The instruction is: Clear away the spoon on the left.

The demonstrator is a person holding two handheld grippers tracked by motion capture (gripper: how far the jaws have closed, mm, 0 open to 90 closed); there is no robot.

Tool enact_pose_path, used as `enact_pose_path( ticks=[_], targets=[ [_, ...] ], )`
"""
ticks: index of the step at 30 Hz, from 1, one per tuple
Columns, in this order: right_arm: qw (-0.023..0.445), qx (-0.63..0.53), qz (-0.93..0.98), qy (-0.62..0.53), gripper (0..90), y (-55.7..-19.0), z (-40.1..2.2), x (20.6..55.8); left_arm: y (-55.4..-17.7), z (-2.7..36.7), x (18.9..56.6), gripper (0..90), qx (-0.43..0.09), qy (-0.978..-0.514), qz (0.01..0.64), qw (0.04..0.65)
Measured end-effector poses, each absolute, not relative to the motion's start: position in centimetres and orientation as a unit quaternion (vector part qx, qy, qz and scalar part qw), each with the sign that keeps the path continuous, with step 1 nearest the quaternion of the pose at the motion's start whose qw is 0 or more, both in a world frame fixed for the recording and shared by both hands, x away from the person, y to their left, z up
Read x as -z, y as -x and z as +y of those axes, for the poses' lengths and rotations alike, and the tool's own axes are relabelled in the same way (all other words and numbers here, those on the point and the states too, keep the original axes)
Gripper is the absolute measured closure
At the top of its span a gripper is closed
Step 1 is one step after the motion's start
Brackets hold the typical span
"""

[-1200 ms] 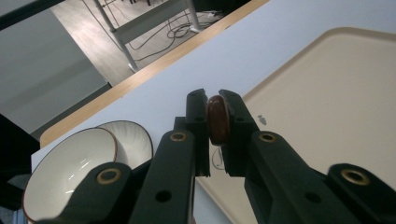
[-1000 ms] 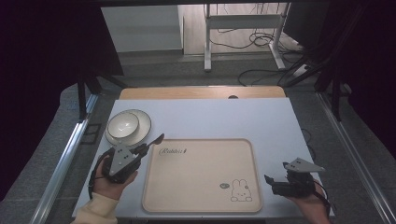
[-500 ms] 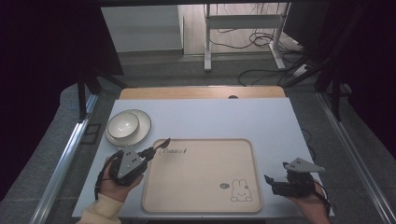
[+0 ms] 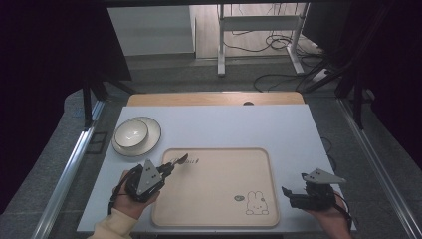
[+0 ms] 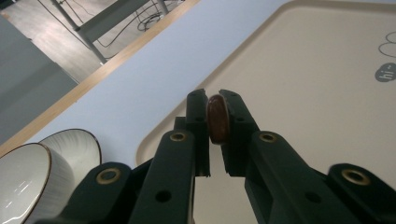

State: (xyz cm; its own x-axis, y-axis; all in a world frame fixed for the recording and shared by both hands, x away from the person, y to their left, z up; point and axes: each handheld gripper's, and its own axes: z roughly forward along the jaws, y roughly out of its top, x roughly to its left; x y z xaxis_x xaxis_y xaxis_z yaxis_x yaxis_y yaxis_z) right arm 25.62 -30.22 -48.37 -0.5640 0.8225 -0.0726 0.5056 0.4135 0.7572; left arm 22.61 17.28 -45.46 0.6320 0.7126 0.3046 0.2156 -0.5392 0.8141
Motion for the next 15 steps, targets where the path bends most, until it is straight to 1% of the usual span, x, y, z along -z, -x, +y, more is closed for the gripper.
enact_pose_path(
  ticks=[11, 15],
  targets=[
    [0.223, -0.353, 0.811, -0.409, 15.7, -25.63, -30.21, 48.38, -22.68, 17.05, 46.05, 83.5, -0.317, -0.826, 0.278, 0.374],
    [0.223, -0.353, 0.811, -0.409, 15.7, -25.61, -30.22, 48.39, -22.46, 16.49, 46.50, 83.3, -0.320, -0.837, 0.256, 0.362]
  ],
)
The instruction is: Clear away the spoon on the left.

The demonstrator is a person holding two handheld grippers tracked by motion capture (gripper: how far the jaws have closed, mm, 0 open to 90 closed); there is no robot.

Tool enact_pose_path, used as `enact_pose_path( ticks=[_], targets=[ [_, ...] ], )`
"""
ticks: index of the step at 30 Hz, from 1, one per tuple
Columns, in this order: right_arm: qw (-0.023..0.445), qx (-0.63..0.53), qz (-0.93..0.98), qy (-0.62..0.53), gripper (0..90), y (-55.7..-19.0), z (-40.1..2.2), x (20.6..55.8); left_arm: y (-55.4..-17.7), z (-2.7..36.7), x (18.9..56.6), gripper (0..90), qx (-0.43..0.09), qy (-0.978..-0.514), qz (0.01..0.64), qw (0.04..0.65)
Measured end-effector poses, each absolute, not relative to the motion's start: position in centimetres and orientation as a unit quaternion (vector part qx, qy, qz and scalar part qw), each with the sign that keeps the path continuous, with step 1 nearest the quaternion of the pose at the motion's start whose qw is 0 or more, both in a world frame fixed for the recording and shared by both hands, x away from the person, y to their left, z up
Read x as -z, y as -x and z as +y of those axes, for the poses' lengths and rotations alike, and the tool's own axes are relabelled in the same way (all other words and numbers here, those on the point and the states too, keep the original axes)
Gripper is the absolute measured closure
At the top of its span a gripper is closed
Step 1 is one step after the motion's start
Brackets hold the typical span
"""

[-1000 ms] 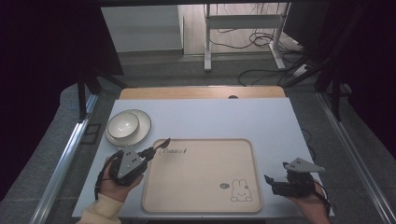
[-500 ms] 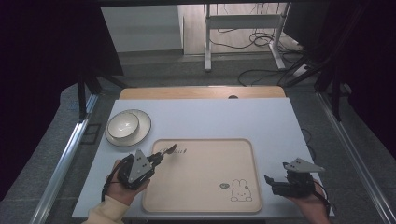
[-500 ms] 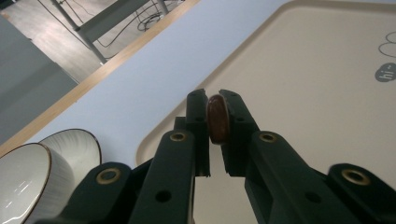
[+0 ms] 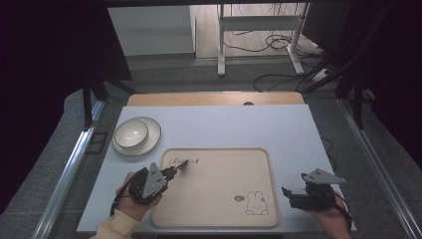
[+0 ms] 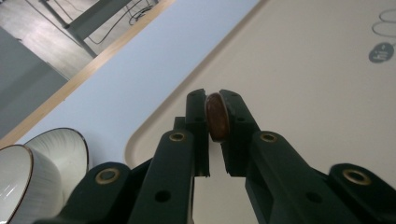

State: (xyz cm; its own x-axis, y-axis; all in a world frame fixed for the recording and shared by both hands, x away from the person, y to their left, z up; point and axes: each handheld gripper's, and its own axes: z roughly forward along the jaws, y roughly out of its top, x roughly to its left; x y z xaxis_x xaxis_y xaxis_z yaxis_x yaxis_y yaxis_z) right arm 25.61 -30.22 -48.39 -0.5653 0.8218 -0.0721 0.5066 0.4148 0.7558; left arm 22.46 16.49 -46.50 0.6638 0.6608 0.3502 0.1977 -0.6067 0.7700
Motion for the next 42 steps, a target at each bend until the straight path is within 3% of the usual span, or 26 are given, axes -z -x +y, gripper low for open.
enact_pose_path(
  ticks=[20, 36, 38, 40, 41, 42],
  targets=[
    [0.226, -0.353, 0.810, -0.411, 15.7, -25.5, -30.2, 48.3, -21.5, 15.7, 48.3, 80.7, -0.301, -0.867, 0.220, 0.330],
    [0.225, -0.352, 0.811, -0.410, 15.7, -25.5, -30.2, 48.4, -21.5, 14.1, 50.5, 74.3, -0.230, -0.905, 0.214, 0.287],
    [0.225, -0.352, 0.811, -0.410, 15.7, -25.5, -30.2, 48.4, -21.6, 14.1, 50.5, 71.1, -0.221, -0.907, 0.215, 0.287],
    [0.225, -0.352, 0.811, -0.410, 15.7, -25.5, -30.2, 48.4, -21.8, 14.0, 50.6, 58.5, -0.203, -0.909, 0.222, 0.287],
    [0.225, -0.352, 0.811, -0.410, 15.7, -25.5, -30.2, 48.4, -21.9, 14.0, 50.8, 58.5, -0.199, -0.909, 0.233, 0.282],
    [0.225, -0.352, 0.811, -0.410, 15.7, -25.5, -30.2, 48.4, -22.0, 14.1, 50.9, 46.3, -0.199, -0.908, 0.238, 0.282]
  ],
)
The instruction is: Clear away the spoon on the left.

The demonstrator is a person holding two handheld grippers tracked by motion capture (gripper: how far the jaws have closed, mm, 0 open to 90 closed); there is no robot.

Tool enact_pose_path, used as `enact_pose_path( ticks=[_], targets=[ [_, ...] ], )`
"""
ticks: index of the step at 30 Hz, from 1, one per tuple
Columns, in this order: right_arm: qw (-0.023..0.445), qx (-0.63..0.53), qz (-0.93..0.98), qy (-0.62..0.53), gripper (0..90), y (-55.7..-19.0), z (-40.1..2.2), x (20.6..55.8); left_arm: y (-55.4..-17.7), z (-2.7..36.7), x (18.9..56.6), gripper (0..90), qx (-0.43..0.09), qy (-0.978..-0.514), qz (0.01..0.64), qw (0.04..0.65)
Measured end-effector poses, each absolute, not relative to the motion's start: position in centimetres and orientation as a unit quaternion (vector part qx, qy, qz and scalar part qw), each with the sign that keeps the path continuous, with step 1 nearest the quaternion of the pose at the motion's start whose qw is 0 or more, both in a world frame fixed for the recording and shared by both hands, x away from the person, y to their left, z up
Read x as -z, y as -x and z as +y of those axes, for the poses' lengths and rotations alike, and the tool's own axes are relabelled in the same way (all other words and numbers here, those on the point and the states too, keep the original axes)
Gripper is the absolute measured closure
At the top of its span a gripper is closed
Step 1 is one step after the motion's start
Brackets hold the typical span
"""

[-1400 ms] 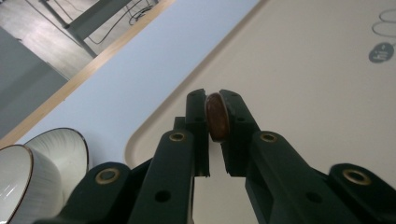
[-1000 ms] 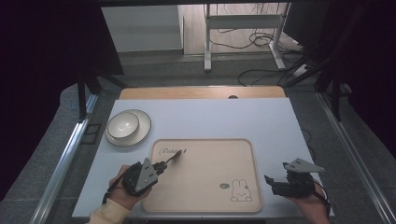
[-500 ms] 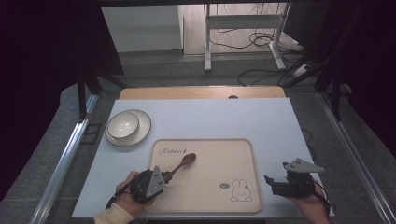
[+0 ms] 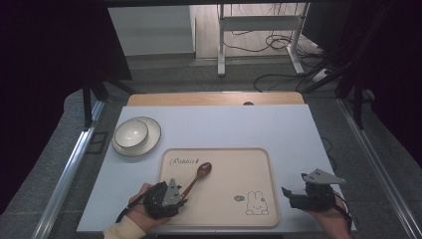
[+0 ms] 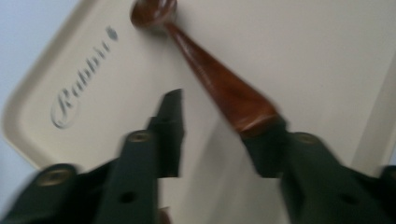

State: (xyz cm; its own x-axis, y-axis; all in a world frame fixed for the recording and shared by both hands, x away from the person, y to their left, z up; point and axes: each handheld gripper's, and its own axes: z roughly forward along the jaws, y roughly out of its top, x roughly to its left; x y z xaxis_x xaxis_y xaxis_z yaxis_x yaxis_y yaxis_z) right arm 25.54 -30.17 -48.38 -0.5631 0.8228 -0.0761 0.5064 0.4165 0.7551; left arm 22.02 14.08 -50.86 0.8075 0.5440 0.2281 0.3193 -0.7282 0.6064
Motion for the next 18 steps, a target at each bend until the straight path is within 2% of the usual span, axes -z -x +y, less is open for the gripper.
enact_pose_path(
  ticks=[1, 3, 4, 6, 8, 13, 18],
  targets=[
    [0.225, -0.352, 0.811, -0.410, 15.7, -25.5, -30.2, 48.4, -22.1, 14.2, 50.8, 46.3, -0.196, -0.906, 0.243, 0.285],
    [0.225, -0.352, 0.811, -0.410, 15.7, -25.5, -30.2, 48.4, -22.4, 14.5, 50.6, 36.1, -0.184, -0.902, 0.254, 0.297],
    [0.225, -0.352, 0.811, -0.410, 15.7, -25.6, -30.2, 48.4, -22.5, 14.6, 50.5, 27.0, -0.173, -0.900, 0.263, 0.301],
    [0.225, -0.351, 0.811, -0.410, 15.7, -25.6, -30.2, 48.4, -22.6, 14.7, 50.5, 24.2, -0.172, -0.899, 0.269, 0.301],
    [0.225, -0.351, 0.811, -0.410, 15.7, -25.6, -30.2, 48.4, -22.7, 14.8, 50.5, 16.7, -0.158, -0.898, 0.276, 0.305],
    [0.226, -0.352, 0.810, -0.410, 15.7, -25.5, -30.2, 48.4, -22.8, 15.3, 49.9, 11.8, -0.147, -0.888, 0.285, 0.330],
    [0.225, -0.352, 0.810, -0.411, 15.7, -25.6, -30.2, 48.4, -22.9, 16.0, 49.2, 11.6, -0.156, -0.876, 0.297, 0.348]
  ],
)
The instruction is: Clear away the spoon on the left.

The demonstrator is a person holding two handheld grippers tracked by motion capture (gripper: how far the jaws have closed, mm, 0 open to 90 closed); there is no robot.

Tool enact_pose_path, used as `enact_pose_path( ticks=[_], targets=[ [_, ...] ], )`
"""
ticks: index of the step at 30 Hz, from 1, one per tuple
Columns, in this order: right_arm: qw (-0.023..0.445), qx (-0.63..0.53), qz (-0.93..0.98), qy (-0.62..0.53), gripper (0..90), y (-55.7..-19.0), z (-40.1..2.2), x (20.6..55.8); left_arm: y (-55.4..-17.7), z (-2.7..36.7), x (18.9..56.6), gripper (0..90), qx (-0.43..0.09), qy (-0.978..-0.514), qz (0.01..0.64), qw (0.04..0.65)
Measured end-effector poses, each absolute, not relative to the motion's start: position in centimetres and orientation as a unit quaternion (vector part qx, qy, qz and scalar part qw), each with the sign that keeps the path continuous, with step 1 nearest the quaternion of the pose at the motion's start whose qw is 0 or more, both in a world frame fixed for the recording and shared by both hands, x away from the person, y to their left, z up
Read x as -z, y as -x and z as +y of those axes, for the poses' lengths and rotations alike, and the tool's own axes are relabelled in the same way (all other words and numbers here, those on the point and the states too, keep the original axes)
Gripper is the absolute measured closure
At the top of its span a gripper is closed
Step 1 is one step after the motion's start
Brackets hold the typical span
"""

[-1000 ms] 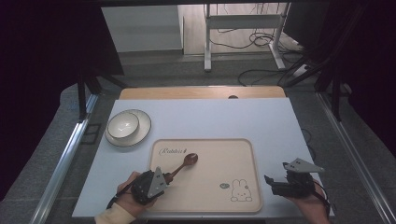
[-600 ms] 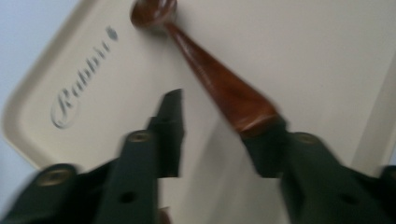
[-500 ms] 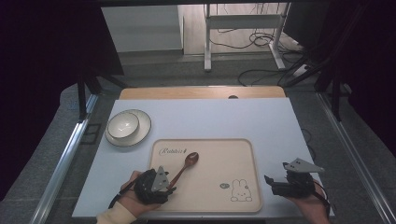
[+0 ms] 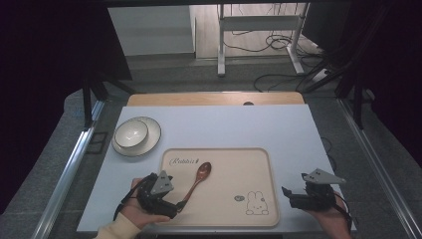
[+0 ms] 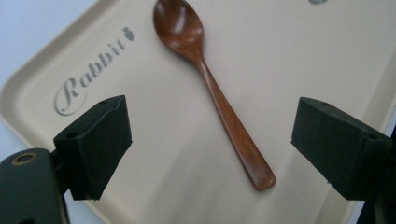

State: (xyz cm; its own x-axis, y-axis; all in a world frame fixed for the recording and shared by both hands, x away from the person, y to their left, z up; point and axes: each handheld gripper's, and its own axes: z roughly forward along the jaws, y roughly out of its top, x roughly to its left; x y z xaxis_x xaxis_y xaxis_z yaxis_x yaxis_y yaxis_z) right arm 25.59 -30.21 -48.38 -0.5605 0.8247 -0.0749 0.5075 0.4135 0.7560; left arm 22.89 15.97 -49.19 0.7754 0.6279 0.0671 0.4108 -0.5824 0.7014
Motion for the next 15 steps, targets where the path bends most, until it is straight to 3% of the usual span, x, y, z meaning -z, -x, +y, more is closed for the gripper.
enact_pose_path(
  ticks=[15],
  targets=[
    [0.225, -0.363, 0.812, -0.399, 15.6, -25.4, -30.2, 48.3, -23.1, 19.6, 47.4, 15.4, -0.207, -0.820, 0.372, 0.382]
  ],
)
